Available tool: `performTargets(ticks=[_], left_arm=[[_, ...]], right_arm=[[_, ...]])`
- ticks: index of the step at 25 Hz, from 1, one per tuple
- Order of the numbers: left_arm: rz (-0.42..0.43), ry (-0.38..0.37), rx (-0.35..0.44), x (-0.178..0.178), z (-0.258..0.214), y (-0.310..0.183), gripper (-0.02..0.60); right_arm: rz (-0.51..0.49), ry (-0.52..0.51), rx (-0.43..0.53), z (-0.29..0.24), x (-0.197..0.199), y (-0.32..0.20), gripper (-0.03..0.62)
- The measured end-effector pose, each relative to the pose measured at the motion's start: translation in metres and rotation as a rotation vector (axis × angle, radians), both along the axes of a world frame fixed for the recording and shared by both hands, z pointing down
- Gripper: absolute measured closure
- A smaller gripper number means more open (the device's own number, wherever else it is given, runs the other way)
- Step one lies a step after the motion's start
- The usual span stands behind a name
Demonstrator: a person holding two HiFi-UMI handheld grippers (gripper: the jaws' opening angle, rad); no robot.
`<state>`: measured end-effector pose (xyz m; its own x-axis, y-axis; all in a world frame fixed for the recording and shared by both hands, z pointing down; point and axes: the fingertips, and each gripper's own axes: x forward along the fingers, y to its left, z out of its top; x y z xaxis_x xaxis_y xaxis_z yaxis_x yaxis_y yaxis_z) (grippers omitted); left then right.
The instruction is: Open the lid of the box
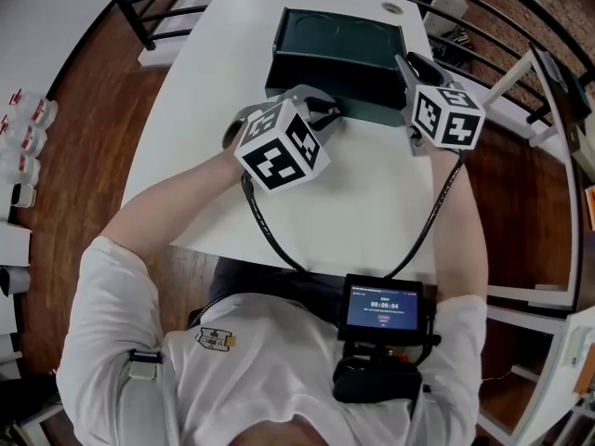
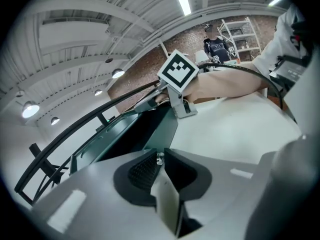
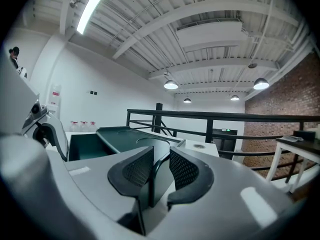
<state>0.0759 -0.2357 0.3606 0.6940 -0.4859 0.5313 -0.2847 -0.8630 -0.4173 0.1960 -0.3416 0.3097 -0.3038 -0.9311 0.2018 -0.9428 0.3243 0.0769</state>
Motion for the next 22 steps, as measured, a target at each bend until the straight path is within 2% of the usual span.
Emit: performTargets(ticks=[14, 22], left_arm=[[-0.010, 0.002, -0.010, -0.005, 0.003, 0.013, 0.534], [0.023, -0.013, 0.012, 0.001, 0.002, 0.032, 0.537]], right_arm=[[-0.080, -0.024, -0.033, -0.001, -0.001, 0.003, 0.490], [-0.069, -0.035, -0.039, 0.003, 0.003, 0.001, 0.497]])
